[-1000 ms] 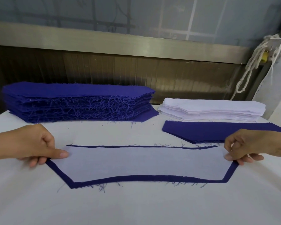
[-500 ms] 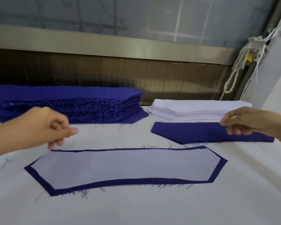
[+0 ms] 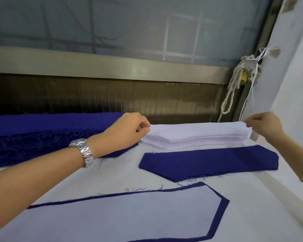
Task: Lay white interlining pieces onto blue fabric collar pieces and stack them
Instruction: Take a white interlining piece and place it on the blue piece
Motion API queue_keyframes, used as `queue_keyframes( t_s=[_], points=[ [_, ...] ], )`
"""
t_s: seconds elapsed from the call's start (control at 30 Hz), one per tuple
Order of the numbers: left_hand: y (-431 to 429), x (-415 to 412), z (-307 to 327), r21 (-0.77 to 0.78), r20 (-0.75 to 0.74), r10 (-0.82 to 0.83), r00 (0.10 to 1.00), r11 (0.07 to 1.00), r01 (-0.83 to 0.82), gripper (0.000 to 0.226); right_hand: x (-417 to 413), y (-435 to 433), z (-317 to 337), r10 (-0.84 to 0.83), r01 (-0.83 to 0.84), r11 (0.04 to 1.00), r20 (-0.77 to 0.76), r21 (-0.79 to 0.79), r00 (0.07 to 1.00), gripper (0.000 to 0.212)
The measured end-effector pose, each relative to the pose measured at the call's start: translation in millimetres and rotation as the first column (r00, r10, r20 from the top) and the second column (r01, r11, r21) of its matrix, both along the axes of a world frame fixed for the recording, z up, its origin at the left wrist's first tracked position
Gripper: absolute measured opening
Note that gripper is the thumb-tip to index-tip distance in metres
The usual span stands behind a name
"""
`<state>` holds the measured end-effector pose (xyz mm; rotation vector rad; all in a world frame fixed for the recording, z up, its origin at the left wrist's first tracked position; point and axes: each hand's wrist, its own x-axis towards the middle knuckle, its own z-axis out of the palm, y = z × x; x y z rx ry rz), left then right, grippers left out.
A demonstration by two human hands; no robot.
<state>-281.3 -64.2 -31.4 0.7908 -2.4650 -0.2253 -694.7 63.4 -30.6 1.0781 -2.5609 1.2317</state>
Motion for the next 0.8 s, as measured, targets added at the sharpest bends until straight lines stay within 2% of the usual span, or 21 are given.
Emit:
queue_keyframes(
  t_s=[0.23,0.37,0.57,0.8],
  points=[
    [-32,-55,-11,-0.063,0.024,0.049,0.998,0.997,-0.048,0.021,-30,-20,-21,-0.148,0.154,0.984,-0.068,0.093,0.987,0.025],
    [-43,-66,-19,-0.042,0.066,0.077,0.995,0.996,-0.074,0.020,-41,-28,-33,-0.201,0.213,0.968,-0.102,0.131,0.974,0.026],
    [-53,-69,-24,0.029,0.046,0.078,0.996,0.996,-0.079,0.014,-57,-39,-31,-0.180,0.213,0.955,-0.168,0.208,0.969,0.023],
    [-55,-72,-20,0.106,0.081,0.057,0.995,0.992,-0.065,0.023,-63,-46,-29,-0.192,0.224,0.949,-0.157,0.222,0.969,0.026]
  ],
)
